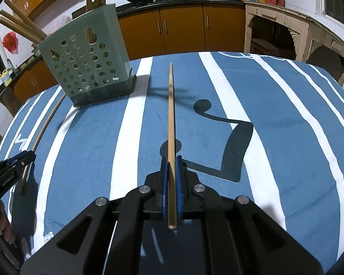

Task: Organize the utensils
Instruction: 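Close the left tool on a wooden chopstick while the right tool holds another, then lift both held chopsticks and carry them over the green holder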

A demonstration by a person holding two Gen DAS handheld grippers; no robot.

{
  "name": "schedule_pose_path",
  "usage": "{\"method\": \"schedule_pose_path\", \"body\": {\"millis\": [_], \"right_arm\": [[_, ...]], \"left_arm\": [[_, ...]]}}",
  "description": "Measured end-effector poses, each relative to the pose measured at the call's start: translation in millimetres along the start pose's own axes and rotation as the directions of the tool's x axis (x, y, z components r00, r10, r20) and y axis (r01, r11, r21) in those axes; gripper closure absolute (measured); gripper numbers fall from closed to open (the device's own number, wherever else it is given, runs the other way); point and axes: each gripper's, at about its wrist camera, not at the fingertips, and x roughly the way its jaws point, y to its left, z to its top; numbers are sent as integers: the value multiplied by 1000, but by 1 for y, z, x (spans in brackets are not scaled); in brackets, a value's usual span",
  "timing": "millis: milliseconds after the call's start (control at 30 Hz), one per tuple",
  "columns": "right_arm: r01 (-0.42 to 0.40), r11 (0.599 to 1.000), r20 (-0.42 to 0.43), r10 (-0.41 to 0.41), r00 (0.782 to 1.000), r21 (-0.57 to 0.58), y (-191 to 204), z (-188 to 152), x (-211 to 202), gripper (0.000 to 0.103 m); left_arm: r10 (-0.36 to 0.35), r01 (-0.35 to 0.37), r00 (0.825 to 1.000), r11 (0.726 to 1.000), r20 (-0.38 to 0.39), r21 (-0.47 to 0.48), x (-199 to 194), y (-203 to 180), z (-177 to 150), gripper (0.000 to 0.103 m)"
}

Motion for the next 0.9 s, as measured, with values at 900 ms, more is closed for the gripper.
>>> {"method": "schedule_pose_path", "body": {"millis": [900], "right_arm": [[-26, 1000, 88, 25, 996, 14, -11, -4, -41, 95]], "left_arm": [[-31, 29, 999, 998, 38, 53, -38, -5, -13, 95]]}}
